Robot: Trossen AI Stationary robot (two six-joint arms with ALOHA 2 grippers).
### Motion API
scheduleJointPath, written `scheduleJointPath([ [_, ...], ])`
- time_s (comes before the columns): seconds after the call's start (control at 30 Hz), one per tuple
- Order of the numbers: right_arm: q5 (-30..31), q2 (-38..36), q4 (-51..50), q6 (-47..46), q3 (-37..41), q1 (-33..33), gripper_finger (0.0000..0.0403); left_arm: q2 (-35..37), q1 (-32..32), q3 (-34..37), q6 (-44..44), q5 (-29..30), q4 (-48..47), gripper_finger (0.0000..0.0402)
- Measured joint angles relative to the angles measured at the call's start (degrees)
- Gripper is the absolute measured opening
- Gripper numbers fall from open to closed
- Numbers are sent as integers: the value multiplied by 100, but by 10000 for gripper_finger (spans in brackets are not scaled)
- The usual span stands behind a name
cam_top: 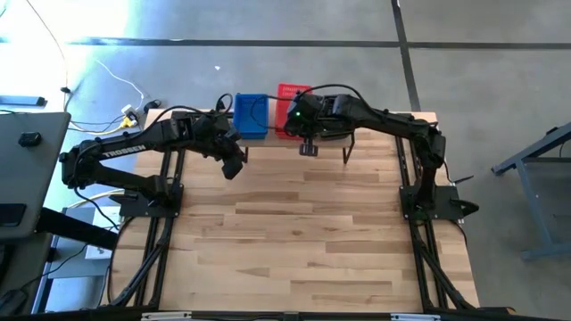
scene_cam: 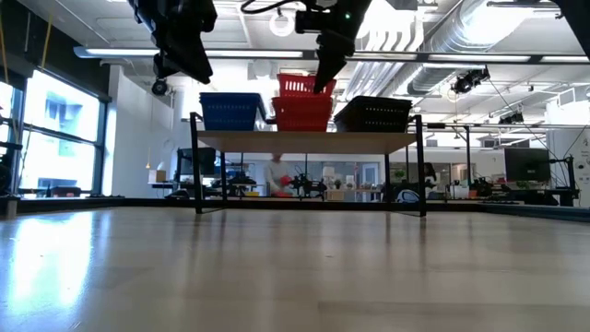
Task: Stack baskets on shelf by color
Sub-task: Stack the red bin on top of the other red bins on the shelf, then return to Home Position
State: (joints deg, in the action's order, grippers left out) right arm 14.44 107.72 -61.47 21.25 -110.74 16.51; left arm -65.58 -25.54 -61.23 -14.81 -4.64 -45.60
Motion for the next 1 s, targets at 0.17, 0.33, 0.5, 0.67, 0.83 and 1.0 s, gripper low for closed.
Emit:
scheduleJointPath([
  [0.17, 5, 0, -26, 161, 1, -2, 0, 0, -2, 0, -25, 16, 0, 83],
  [0.33, 46, 0, -42, 157, 2, -4, 13, 0, -2, 0, -153, 17, 0, 83],
  [0.5, -9, 0, -42, 16, 1, -4, 67, 0, -2, 0, -246, 16, 2, 83],
  [0.67, -100, 4, -116, -63, -136, -53, 111, 0, -4, 0, -260, -14, 2, 83],
  [0.83, -114, 4, -497, -363, -607, -169, 125, 0, -2, 0, -261, -394, 2, 83],
  [1.0, -145, 2, -767, -1014, -1040, -246, 126, 228, 146, 0, -192, -756, 2, 83],
])
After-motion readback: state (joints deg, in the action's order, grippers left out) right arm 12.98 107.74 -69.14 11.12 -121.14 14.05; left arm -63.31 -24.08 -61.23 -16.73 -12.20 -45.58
